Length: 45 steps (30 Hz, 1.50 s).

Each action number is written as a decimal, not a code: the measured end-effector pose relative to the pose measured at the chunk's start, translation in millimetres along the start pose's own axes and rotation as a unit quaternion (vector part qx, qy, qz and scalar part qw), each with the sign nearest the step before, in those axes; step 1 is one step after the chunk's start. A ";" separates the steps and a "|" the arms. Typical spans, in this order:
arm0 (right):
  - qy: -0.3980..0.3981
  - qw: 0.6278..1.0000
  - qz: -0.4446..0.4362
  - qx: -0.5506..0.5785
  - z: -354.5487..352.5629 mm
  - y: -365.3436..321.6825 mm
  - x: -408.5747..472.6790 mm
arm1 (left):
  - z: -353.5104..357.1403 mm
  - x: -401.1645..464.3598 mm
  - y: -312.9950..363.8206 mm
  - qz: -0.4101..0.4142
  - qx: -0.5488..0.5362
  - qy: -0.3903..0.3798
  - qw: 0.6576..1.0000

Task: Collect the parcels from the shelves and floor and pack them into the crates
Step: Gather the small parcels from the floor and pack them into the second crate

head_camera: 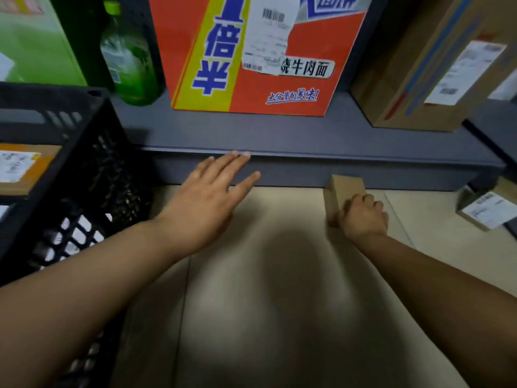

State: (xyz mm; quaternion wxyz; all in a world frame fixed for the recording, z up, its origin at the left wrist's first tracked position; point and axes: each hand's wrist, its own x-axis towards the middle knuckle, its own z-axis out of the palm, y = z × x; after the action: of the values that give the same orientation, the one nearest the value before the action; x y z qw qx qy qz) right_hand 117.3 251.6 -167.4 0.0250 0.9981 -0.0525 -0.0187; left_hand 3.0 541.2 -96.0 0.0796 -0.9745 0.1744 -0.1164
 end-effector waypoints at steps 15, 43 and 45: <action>0.049 0.977 -0.012 0.205 38.5 -26.0 4.8 | 26.2 -4.9 -2.4 0.036 0.021 -0.091 0.995; -0.142 0.762 -0.022 0.631 -108.3 -98.1 -129.9 | -51.0 -30.6 -49.3 -0.262 -0.655 -0.035 0.708; -0.187 0.734 -0.025 0.652 -115.9 -103.0 -135.5 | -54.5 -36.8 -50.9 -0.242 -0.645 -0.022 0.725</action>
State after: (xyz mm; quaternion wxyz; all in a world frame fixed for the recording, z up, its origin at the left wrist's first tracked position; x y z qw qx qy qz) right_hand -2.1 373.8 -52.4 -0.6426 0.7473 -0.0300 -0.1666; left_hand -28.0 595.4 -41.0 -0.5952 -0.8022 -0.0357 0.0308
